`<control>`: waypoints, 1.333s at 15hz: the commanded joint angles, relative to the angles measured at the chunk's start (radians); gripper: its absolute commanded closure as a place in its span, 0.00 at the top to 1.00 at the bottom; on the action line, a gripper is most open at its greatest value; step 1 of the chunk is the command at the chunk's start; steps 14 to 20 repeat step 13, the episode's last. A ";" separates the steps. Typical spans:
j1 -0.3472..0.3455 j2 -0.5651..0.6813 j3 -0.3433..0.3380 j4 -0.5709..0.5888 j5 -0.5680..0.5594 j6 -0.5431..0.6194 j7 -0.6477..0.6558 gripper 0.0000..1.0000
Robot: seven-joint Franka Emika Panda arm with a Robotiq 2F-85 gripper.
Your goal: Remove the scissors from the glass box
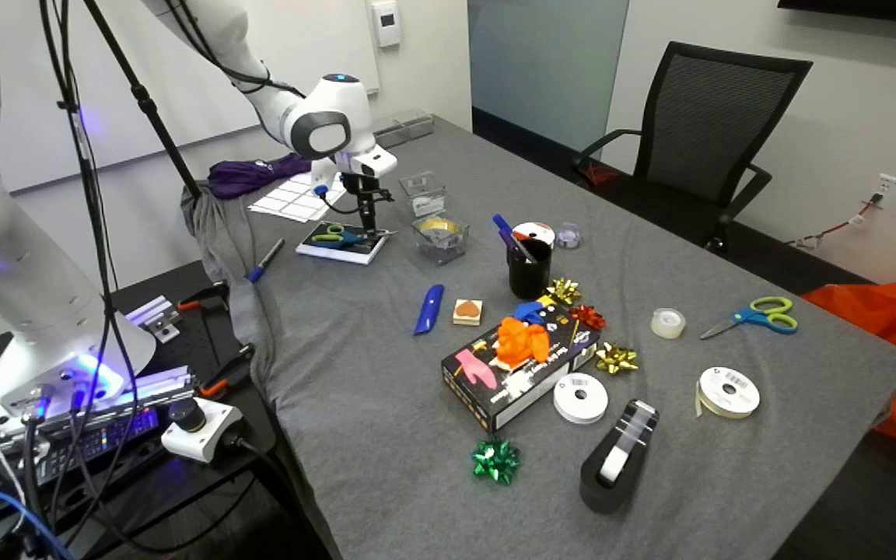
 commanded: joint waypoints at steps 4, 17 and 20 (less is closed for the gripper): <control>0.068 -0.062 -0.087 -0.096 -0.106 0.146 -0.016 0.98; 0.142 -0.155 -0.188 -0.086 -0.276 0.042 0.020 1.00; 0.142 -0.155 -0.188 -0.086 -0.276 0.042 0.020 1.00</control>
